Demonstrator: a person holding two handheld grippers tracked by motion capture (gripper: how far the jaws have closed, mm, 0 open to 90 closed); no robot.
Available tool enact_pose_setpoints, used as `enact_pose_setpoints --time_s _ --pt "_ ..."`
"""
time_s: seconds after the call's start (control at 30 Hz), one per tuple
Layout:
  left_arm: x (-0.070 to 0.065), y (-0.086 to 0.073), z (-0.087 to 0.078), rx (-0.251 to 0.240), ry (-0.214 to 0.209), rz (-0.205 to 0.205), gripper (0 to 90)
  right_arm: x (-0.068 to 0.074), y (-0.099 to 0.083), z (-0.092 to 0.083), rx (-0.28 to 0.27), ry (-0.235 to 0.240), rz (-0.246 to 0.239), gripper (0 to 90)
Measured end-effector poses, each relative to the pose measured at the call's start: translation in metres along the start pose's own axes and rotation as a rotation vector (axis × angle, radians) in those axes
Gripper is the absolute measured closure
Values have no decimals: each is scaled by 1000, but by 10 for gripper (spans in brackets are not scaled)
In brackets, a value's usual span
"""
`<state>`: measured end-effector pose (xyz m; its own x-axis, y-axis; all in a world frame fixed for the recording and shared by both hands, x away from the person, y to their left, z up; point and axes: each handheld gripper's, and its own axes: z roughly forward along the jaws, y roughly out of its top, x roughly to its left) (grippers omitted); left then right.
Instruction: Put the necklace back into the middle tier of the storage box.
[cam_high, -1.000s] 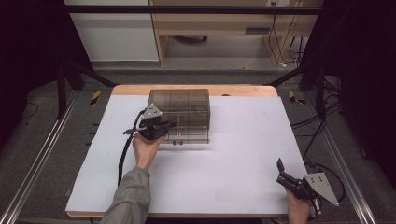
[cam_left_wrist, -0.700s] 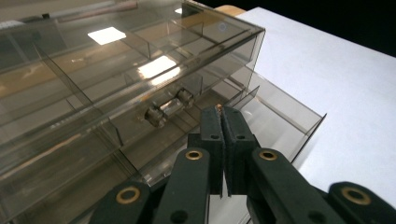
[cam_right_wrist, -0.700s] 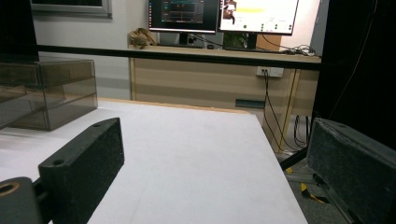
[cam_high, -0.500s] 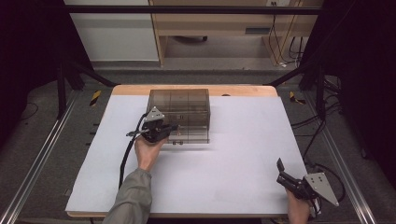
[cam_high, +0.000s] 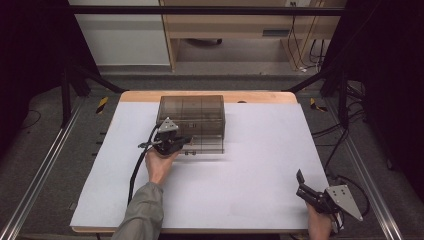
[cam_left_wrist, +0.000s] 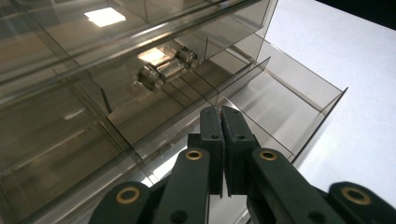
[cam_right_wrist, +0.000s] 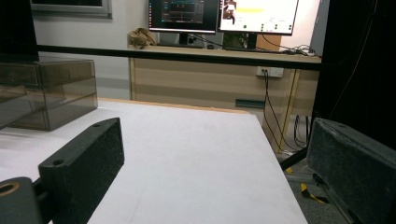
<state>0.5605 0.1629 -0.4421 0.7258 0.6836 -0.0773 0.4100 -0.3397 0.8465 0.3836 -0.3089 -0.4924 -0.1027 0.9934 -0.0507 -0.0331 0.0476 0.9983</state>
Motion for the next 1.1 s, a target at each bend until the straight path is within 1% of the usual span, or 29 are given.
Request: enact_pose_setpoints --time_s 0.13,0.3,0.43,0.63,0.7,0.73,0.93,1.1 --pt "0 -2 2 19 6 0 873 0 0 0 0 0 0 45" --pt "-1 -2 5 30 11 -1 873 0 0 0 1 0 2 45" --pt "-2 -3 7 53 22 3 873 0 0 0 1 0 1 45" --pt "-3 -3 7 66 33 2 871 0 0 0 1 0 2 45" --pt "-3 -3 7 77 32 5 871 0 0 0 0 0 2 45" --pt "-5 -4 6 99 42 -22 871 0 0 0 0 0 2 45" --pt "-6 -4 6 120 59 -18 870 0 0 0 0 0 1 45" --pt "-5 -5 6 120 58 -22 861 0 0 0 0 0 1 45"
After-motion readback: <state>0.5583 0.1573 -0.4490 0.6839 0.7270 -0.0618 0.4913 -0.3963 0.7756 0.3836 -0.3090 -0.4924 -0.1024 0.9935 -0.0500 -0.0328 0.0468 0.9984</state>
